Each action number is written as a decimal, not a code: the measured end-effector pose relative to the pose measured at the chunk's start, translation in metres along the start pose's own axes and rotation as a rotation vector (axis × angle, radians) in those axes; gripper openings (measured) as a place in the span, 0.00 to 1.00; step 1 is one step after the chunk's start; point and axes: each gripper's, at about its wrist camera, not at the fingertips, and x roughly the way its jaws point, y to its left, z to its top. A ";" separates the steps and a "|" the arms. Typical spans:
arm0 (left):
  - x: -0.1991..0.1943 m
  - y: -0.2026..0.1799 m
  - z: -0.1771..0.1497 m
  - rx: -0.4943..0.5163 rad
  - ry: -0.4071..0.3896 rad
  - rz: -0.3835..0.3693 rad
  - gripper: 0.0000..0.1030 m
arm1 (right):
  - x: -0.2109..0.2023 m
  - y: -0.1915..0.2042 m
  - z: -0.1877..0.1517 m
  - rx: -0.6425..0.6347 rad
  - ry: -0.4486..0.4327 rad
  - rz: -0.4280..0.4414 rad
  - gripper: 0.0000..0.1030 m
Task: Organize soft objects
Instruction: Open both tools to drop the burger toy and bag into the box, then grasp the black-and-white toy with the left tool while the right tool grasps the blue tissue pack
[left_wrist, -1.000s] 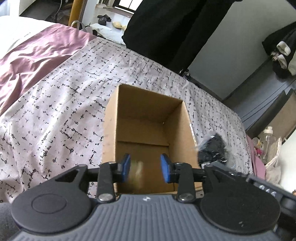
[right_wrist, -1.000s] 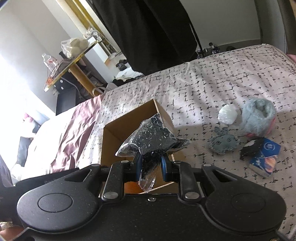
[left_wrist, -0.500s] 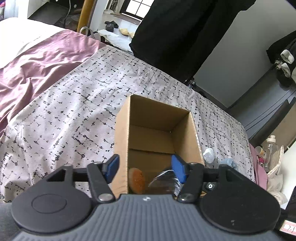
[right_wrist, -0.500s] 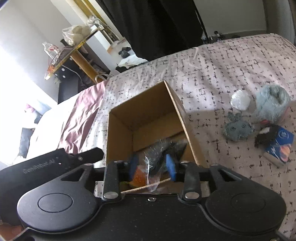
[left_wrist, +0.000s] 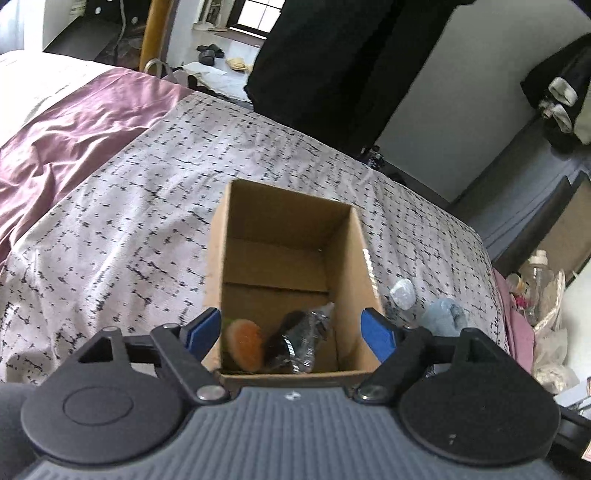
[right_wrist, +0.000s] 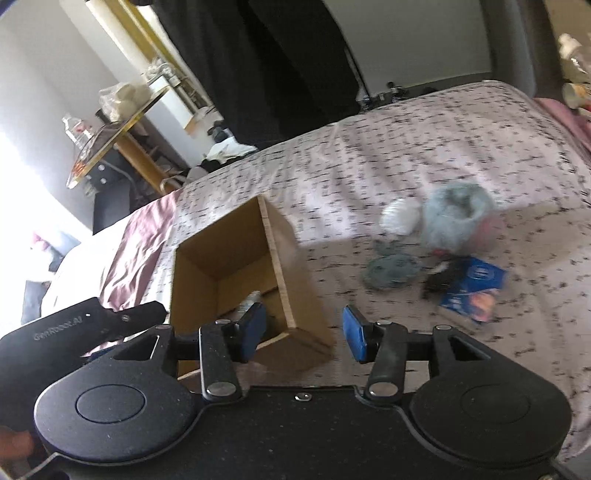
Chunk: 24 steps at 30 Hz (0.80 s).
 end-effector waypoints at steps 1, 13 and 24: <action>0.000 -0.004 -0.001 0.007 0.000 -0.002 0.79 | -0.002 -0.005 0.000 0.007 -0.003 -0.003 0.46; 0.004 -0.050 -0.017 0.085 0.008 0.000 0.80 | -0.014 -0.052 -0.002 0.062 -0.023 -0.010 0.50; 0.018 -0.096 -0.031 0.178 0.023 -0.019 0.80 | -0.010 -0.103 -0.003 0.162 -0.023 -0.013 0.50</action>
